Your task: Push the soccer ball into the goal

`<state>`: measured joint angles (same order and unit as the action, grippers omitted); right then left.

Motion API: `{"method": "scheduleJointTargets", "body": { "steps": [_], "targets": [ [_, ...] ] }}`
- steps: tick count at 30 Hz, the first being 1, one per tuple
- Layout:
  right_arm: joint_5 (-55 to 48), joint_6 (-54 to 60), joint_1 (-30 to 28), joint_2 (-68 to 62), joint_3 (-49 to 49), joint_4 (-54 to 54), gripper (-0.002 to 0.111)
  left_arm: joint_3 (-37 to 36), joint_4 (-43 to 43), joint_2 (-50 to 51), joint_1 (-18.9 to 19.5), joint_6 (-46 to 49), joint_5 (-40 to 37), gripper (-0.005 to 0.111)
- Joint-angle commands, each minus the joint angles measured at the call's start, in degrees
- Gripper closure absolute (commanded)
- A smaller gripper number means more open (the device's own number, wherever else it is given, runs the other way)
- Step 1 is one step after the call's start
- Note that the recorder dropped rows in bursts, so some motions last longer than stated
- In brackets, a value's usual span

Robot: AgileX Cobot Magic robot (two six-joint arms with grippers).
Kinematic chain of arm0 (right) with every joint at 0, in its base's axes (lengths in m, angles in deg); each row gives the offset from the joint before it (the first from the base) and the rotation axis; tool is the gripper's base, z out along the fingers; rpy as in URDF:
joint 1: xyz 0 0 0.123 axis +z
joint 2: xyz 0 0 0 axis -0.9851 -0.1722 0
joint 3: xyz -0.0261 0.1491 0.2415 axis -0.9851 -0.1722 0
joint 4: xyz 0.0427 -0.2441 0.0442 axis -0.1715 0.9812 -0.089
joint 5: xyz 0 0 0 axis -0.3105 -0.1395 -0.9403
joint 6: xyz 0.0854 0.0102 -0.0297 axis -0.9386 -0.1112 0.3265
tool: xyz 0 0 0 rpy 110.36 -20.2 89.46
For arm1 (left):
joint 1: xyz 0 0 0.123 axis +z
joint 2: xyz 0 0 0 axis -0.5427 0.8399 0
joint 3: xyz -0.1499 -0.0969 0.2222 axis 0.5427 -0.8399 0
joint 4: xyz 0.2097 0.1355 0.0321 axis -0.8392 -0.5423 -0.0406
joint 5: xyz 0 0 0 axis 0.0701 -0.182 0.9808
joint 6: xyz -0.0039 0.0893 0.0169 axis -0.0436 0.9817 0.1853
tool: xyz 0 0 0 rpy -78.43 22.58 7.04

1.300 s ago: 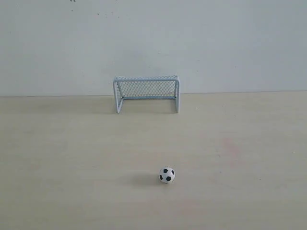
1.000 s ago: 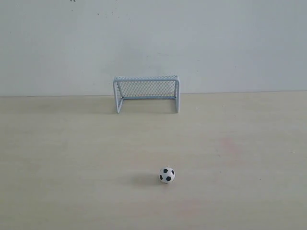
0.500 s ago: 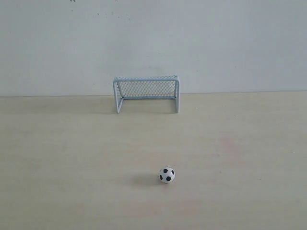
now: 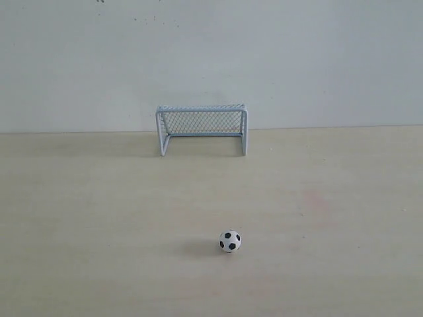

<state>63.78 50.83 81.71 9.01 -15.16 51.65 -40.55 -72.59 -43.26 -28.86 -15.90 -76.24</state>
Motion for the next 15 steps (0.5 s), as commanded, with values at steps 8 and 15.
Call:
{"method": "scheduleJointTargets", "body": {
  "steps": [8,15],
  "targets": [
    [0.9,0.4,0.1,-3.6,0.5,-1.5,0.108,-0.2,-0.2,-0.2,0.1,-0.6,-0.1,0.102],
    [5.5,0.4,0.1,-3.6,0.5,-1.5,0.108,-0.2,-0.2,-0.2,0.1,-0.6,-0.1,0.102]
  ]
}}
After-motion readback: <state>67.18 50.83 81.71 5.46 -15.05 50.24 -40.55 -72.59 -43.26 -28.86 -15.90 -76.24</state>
